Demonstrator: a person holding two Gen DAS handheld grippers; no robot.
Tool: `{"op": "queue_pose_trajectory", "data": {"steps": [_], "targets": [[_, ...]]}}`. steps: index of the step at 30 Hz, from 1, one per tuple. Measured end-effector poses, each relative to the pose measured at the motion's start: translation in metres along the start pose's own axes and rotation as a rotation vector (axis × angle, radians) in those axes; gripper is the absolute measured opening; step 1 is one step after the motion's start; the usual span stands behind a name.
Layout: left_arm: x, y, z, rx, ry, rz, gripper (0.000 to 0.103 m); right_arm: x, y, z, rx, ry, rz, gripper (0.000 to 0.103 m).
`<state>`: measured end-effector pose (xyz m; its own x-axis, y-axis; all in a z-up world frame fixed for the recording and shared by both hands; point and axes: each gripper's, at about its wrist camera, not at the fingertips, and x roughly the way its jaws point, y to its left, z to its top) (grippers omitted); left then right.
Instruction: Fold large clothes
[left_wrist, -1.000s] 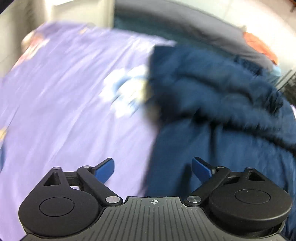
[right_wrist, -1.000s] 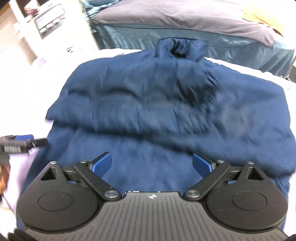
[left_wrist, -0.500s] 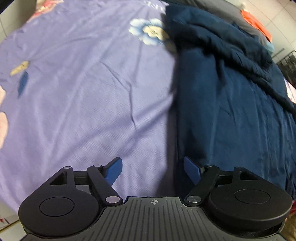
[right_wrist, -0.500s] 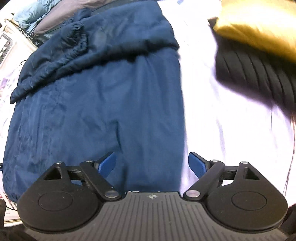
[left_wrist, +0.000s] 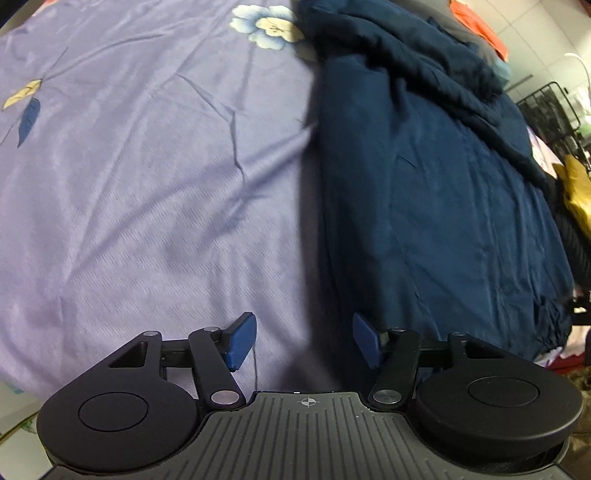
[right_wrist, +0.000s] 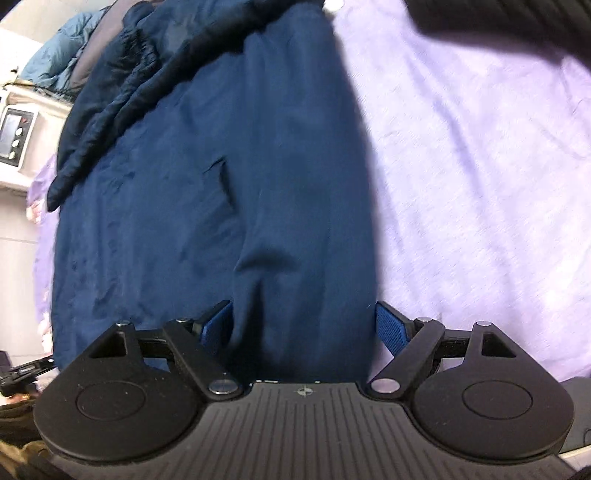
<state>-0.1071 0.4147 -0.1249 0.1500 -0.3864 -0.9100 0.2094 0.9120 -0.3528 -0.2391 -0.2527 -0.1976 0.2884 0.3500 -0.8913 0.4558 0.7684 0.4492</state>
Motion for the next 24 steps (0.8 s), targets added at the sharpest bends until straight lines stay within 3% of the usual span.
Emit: {"op": "queue_pose_trajectory", "data": {"steps": [8, 12, 18, 20, 24], "targets": [[-0.021, 0.027, -0.007, -0.148, -0.081, -0.050, 0.103, -0.011, -0.021, -0.005, 0.075, 0.009, 0.002, 0.085], [-0.031, 0.048, -0.001, -0.221, -0.085, -0.008, 0.103, -0.013, -0.019, -0.005, 0.071, 0.009, -0.006, 0.088], [-0.049, 0.052, 0.014, -0.217, -0.168, -0.117, 0.103, -0.008, -0.020, -0.001, 0.067, 0.042, -0.004, 0.089], [-0.031, 0.040, 0.020, -0.199, -0.134, -0.157, 0.103, -0.003, -0.020, 0.001, 0.078, 0.061, 0.014, 0.089], [0.017, 0.005, 0.026, -0.129, 0.032, -0.231, 0.103, 0.005, -0.013, 0.001, 0.085, 0.099, 0.048, 0.088]]}}
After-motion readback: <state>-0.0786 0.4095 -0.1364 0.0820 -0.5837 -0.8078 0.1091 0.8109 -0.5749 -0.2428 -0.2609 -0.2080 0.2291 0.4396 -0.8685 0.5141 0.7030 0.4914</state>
